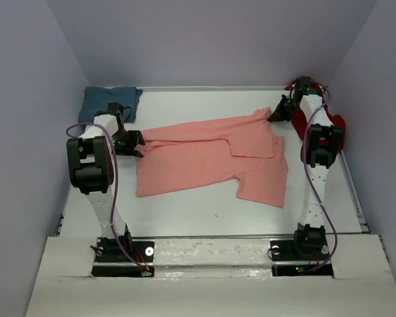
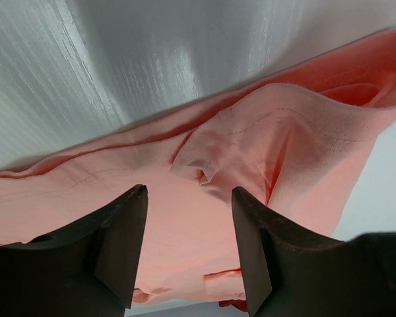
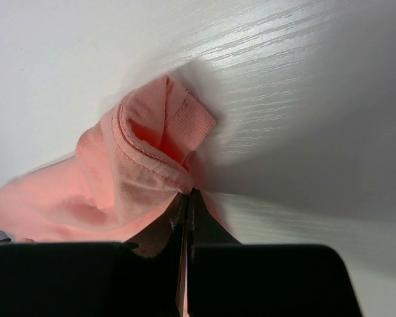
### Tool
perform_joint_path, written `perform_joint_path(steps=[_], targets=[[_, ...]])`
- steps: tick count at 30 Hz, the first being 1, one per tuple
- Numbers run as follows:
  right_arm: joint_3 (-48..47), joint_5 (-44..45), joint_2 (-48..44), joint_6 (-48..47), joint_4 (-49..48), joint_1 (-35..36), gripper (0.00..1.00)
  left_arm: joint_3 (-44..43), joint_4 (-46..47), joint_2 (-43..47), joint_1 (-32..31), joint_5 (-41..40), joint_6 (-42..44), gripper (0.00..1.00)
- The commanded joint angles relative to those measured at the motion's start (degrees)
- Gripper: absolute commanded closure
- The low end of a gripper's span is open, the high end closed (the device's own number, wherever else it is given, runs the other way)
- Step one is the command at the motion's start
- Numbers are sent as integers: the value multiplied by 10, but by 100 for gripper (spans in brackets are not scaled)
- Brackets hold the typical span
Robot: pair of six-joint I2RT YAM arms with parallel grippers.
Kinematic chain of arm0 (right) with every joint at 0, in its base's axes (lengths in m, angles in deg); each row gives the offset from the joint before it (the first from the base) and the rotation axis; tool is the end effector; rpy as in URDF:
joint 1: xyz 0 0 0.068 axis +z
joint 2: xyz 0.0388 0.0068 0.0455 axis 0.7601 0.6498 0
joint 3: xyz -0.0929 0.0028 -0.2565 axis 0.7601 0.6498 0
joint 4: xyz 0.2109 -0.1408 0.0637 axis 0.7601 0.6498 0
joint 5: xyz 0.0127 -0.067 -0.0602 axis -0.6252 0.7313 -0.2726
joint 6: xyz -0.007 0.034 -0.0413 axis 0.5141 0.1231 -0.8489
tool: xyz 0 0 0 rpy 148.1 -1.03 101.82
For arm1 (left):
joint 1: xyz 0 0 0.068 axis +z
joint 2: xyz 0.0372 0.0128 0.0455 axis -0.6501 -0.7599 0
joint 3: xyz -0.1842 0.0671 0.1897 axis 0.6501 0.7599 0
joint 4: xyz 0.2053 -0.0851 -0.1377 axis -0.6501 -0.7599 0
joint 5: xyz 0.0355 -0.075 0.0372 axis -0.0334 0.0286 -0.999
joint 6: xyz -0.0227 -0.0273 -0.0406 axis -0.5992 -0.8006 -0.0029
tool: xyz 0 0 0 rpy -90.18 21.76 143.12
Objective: Fold and stack the t-shirts
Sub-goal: Fold the tshirt
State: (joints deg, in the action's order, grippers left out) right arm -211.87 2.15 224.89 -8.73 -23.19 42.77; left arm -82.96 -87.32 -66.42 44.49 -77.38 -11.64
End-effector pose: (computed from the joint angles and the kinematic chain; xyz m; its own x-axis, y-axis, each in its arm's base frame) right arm 0.5421 -0.0480 0.1628 -0.8490 0.4717 -0.2380 0.2889 0.7916 0.5384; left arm 0.3929 0.0216 0.1812 -0.1859 -0.9792 0.0815 -0.9376 0.1520 -0.3127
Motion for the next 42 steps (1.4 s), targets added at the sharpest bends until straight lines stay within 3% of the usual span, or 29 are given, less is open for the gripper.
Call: perform_joint_path(steps=[1, 5, 21, 27, 38, 42], targets=[[-18, -11, -11, -4, -21, -4, 100, 1, -3, -1, -2, 5, -15, 37], [-19, -11, -12, -4, -21, -4, 100, 7, 4, -4, -2, 4, -21, 44], [-18, -10, -13, -6, -21, -4, 100, -9, 10, -46, -3, 8, -9, 48], [-19, -11, -12, -7, -20, -4, 100, -12, 15, -41, -2, 3, -8, 73], [-21, -13, -9, -7, -21, -4, 100, -78, -28, -45, 0, -9, 7, 71], [-21, -14, -8, -6, -21, -4, 100, -86, -23, -45, 0, -3, 17, 63]])
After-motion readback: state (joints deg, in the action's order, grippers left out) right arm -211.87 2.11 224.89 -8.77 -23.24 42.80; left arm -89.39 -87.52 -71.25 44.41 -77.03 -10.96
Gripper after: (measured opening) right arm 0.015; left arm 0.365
